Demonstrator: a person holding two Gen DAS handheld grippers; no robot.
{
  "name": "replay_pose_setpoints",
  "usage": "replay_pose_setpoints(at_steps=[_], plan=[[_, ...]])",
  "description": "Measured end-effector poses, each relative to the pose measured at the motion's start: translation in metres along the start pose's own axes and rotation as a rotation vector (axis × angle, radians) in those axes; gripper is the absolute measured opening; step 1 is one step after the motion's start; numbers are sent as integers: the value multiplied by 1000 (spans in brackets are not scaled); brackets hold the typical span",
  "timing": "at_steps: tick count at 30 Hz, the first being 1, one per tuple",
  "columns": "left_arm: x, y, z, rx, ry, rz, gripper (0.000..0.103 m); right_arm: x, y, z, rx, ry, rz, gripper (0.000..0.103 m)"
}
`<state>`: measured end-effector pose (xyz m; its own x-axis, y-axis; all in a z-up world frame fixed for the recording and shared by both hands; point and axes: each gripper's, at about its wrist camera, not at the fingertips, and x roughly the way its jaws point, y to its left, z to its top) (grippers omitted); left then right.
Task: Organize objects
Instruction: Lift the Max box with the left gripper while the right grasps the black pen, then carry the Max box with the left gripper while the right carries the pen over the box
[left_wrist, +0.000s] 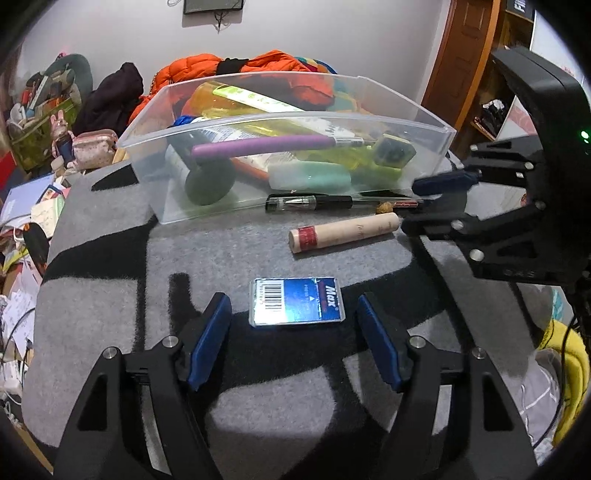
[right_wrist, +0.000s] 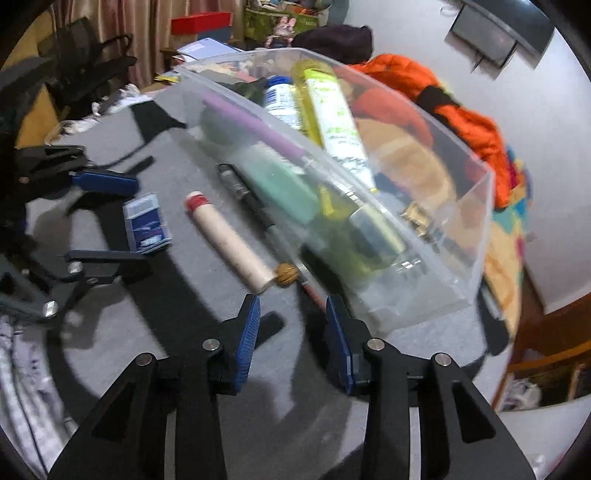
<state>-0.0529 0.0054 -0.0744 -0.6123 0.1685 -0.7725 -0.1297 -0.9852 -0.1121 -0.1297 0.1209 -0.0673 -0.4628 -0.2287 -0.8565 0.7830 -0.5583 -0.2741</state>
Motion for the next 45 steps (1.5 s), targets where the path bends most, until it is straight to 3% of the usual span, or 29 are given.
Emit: replay_pose_setpoints(at_steps=[2,6,9,12,14,19,25,31,45], plan=[[1,-3,0,17,-6,16,68,8,-2,3,3,7,-19,33],[1,-5,0,37,-15,27,48,13,-4,6,18,19,16,34],[1,1,2,25,-15,6,48,12,-9,3,50,39,72,32],[-1,4,1,21,-20,1,48,8,-10,-2,63,61,171,15],[-2,6,0,21,-22,1,48,2,-3,-8,46,64,200,14],[-8,16,-2,-1,-26,-1,48,-13,14,-19,-6,23,169,14],[-8,20,-4,-14,-18,9,48,-16,13,3,50,-46,172,14],[-3,14,-7,24,-26,44,51,18,17,25,65,9,185,14],[-25,18,3,-12,-97,17,47,4,35,14,57,-23,186,12]])
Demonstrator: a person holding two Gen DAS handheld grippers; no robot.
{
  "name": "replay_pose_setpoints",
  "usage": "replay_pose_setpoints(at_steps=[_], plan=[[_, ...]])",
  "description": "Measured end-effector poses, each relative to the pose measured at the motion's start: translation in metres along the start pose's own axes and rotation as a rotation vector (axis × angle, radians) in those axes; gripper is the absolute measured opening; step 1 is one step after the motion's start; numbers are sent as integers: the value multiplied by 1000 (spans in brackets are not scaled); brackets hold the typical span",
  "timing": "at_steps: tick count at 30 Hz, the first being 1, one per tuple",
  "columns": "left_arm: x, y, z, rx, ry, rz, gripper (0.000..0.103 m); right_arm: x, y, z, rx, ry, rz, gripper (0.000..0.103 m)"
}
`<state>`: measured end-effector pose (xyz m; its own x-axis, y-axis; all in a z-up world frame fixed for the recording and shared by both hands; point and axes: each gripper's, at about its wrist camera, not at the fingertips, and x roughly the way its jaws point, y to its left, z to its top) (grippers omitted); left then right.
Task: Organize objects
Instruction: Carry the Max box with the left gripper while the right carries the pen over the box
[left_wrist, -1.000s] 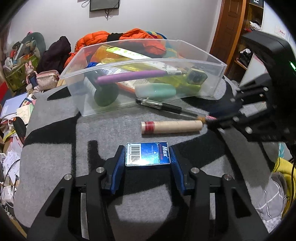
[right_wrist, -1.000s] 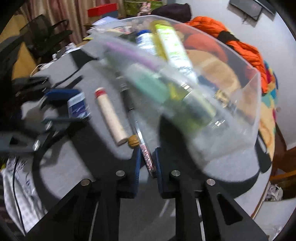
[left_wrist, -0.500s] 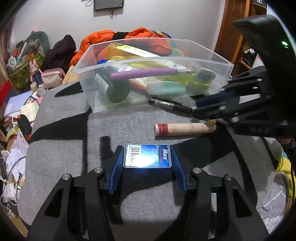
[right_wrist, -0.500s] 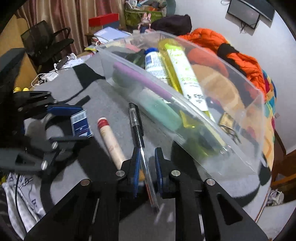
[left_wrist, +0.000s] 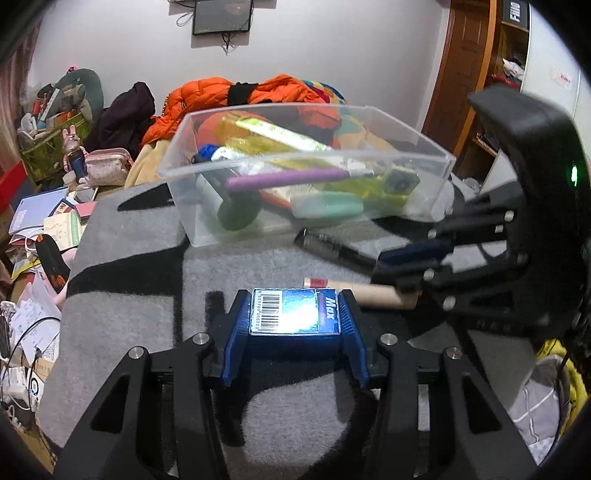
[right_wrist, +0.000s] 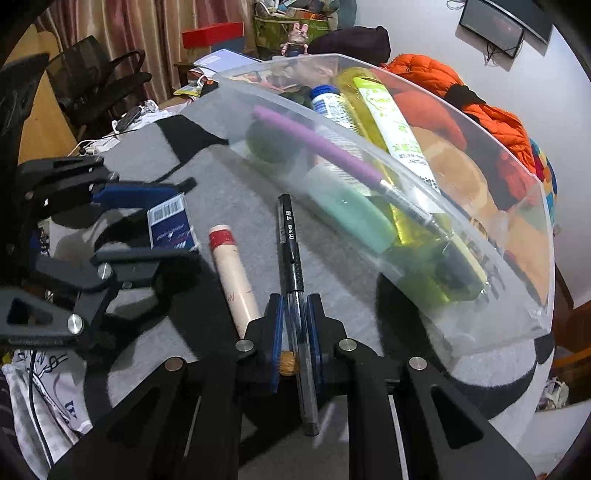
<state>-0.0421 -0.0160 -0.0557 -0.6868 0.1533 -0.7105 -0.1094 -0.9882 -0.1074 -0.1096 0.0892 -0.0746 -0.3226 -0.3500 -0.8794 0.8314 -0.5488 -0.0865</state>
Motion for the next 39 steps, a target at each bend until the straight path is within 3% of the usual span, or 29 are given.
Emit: replay_pose_setpoints(at_steps=[6,11,22,34,39], plan=[[-15,4,10,-23,-40,-9,47,2,9,1,-8,-22,-59,11],[-23,7,18,-38,-68,-7,47,-9,7,-5,24,-55,-52,8],[-33,11,42,-61,-126,2,47,-67,-18,-20,153,-225,-42,8],[-32,11,71,-68,-178,13,47,-114,-43,-5,252,-397,-74,8],[-23,16,84,-77,-176,21,47,-117,-57,8,264,-416,-86,8]])
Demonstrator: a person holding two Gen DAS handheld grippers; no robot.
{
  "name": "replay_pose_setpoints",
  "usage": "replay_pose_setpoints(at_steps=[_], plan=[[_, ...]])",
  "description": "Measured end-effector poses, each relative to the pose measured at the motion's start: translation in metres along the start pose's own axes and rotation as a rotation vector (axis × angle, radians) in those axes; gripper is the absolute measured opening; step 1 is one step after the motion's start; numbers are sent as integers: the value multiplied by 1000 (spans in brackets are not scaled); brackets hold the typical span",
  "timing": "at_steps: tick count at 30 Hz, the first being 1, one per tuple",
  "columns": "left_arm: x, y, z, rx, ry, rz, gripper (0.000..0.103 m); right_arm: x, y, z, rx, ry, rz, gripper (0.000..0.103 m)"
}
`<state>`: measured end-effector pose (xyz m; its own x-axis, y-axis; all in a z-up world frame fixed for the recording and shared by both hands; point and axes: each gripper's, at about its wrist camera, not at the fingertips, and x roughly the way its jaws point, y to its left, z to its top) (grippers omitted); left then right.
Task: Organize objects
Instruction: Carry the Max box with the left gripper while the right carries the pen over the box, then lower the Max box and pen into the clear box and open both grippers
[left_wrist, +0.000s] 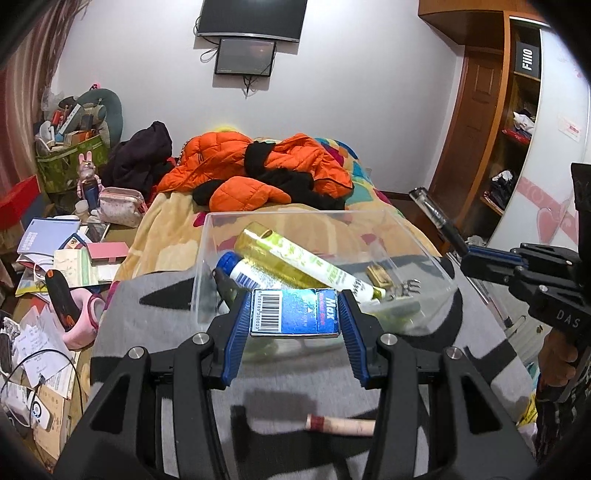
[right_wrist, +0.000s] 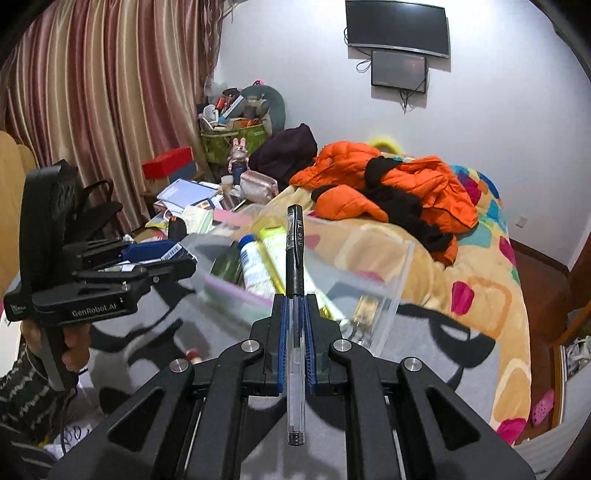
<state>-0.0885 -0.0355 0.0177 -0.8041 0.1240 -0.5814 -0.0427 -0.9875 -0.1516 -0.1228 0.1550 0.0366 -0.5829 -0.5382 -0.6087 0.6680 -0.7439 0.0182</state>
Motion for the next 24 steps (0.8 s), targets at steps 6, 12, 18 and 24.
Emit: replay_pose_setpoints(at_steps=[6,12,18,24], plan=[[17,4,10,2,17,15,47,30,-10,18,-34,39,-35,8],[37,4,19,15,43,26,47,65,-16,32,-80,87,-91,8],[59,1,19,28,81,41,47,100,-13,34,-132,153,-122,8],[73,1,16,39,98,56,47,118,-6,28,-153,190,-110,8]])
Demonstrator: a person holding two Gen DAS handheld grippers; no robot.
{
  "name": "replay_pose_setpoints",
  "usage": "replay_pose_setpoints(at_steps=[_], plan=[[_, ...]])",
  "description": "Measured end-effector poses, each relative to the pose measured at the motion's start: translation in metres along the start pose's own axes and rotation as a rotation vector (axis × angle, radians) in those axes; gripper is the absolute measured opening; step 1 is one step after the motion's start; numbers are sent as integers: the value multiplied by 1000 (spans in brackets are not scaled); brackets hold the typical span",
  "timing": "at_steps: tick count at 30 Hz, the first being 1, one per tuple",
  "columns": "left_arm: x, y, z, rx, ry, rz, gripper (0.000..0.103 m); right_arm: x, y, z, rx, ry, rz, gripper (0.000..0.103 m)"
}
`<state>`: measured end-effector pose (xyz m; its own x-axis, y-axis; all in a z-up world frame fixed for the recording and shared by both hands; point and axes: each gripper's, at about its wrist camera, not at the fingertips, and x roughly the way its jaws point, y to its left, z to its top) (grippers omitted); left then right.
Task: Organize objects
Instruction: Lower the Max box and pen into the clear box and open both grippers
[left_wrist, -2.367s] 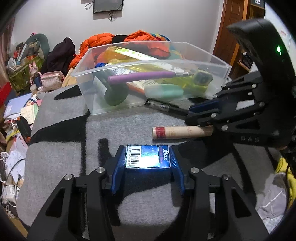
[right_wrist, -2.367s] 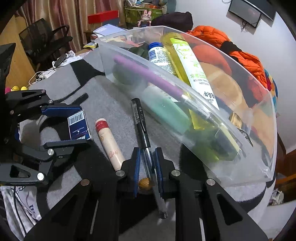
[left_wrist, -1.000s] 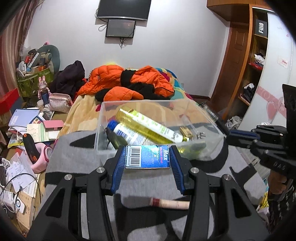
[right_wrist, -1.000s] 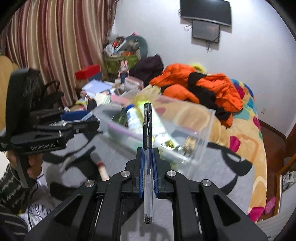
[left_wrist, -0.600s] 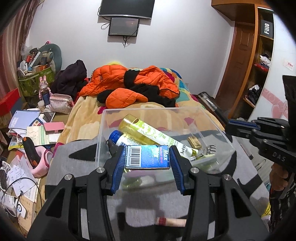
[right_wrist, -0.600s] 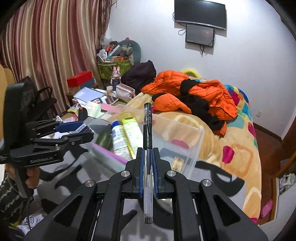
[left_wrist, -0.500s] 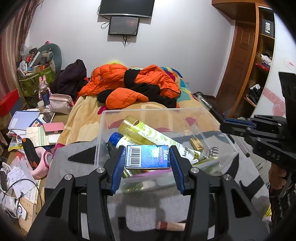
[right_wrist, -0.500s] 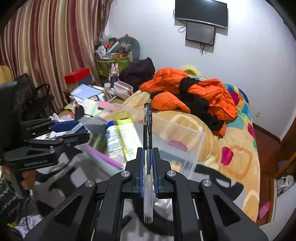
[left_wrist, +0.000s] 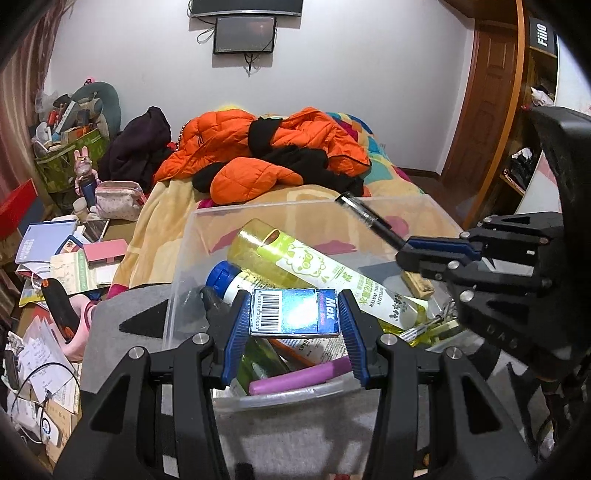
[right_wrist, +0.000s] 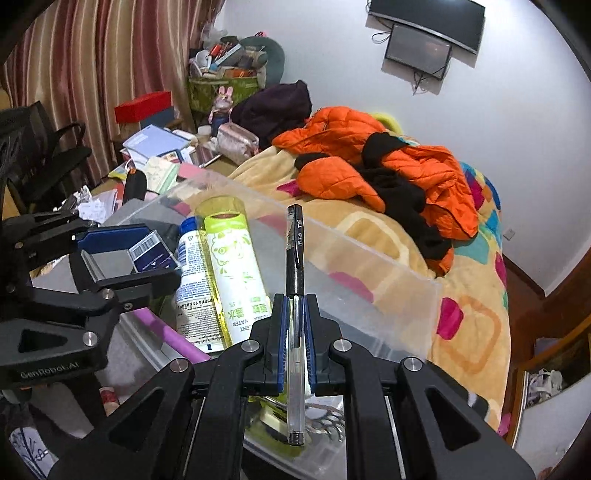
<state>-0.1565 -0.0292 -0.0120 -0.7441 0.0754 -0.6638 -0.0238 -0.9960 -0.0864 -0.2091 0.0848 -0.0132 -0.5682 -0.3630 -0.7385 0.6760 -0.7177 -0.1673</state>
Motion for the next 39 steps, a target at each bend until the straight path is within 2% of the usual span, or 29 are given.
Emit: replay_pose_setpoints(at_steps=[14,19,24,27,33,39], plan=[[12,-3,-3,21,33,-5,48,16,7,-4,7,60,51,9],[1,-7,-2,38,4,14,61,5,7,-7,18,50,45,15],[-15,-8,1,42,-33,15,66,-17,7,-13,28,4,35,29],[-27,-10,1,41,-57,14,70,-35,9,-18,28,-32,29,33],[-51,-13,-7,39,-93,0,80,-72,9,-32,65,-111,40,47],[-66,-12,-22,40,-96,-10,90,-96,8,-53,114,-146,60,49]])
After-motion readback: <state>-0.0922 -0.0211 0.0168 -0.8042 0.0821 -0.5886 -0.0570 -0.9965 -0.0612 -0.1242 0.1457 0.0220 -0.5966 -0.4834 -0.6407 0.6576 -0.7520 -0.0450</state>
